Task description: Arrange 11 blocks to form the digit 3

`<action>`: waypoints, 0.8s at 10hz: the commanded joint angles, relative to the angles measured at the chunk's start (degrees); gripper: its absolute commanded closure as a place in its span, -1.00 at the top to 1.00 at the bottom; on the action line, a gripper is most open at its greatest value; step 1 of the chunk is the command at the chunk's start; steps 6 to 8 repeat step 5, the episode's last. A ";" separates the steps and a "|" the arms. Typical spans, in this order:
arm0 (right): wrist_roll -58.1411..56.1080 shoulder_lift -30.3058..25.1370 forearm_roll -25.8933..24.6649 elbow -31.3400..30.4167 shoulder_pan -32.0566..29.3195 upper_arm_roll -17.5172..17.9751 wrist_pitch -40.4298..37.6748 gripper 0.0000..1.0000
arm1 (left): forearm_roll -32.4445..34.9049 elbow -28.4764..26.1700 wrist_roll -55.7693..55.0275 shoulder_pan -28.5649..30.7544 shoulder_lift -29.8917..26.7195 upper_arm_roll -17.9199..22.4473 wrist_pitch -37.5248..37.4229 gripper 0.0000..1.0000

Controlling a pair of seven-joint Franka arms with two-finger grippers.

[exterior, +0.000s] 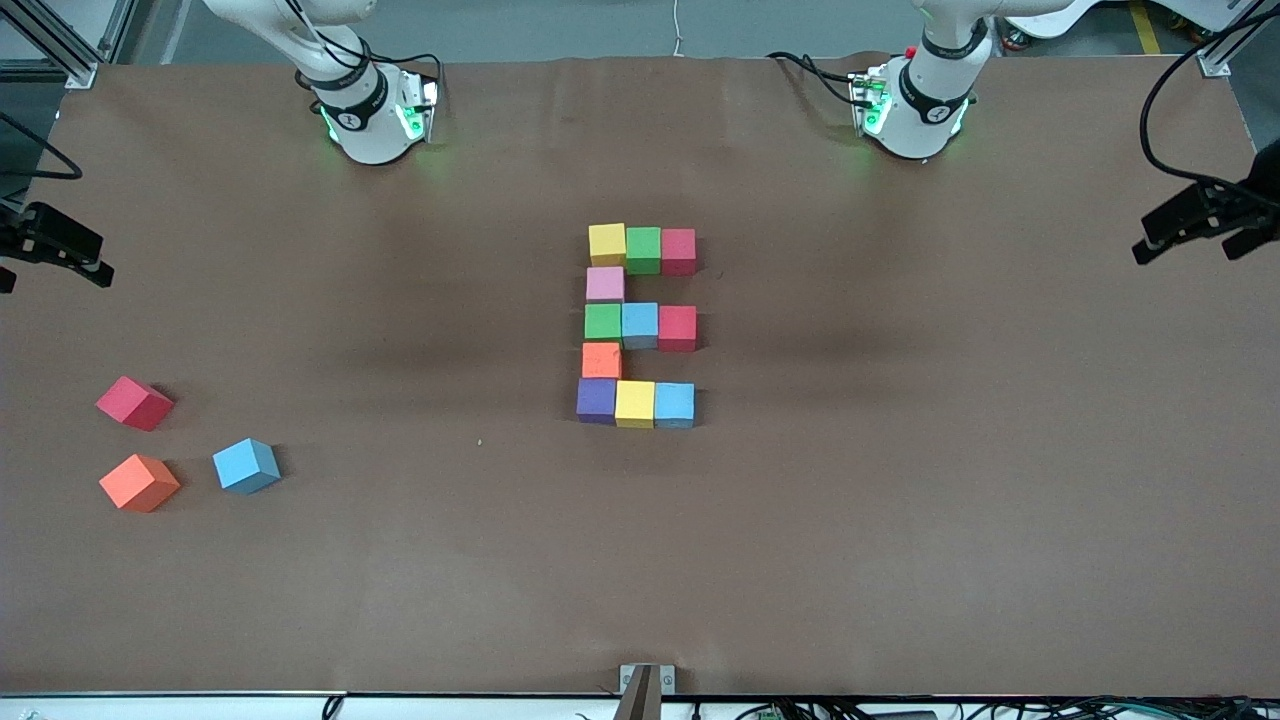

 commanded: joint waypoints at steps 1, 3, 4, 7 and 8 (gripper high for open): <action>0.79 -0.76 0.89 -0.97 -0.23 0.00 -0.36 1.00 | 1.28 0.08 2.40 -0.02 -0.93 -0.10 -2.52 1.00; 0.61 -0.67 0.81 -1.06 0.46 0.00 -0.36 1.00 | 1.28 -0.18 2.40 0.25 -0.85 -0.53 1.23 1.00; 0.70 -0.59 0.81 -1.06 0.55 0.00 -0.36 1.00 | 1.19 -0.18 1.35 0.33 -0.68 -1.32 1.96 1.00; 0.62 -0.58 0.81 -1.06 0.55 -0.08 -0.36 1.00 | 0.58 0.25 1.25 0.25 -0.41 -1.33 3.70 1.00; 0.62 -0.58 0.81 -1.06 0.55 -0.08 -0.36 1.00 | 0.58 0.25 1.25 0.25 -0.41 -1.33 3.70 1.00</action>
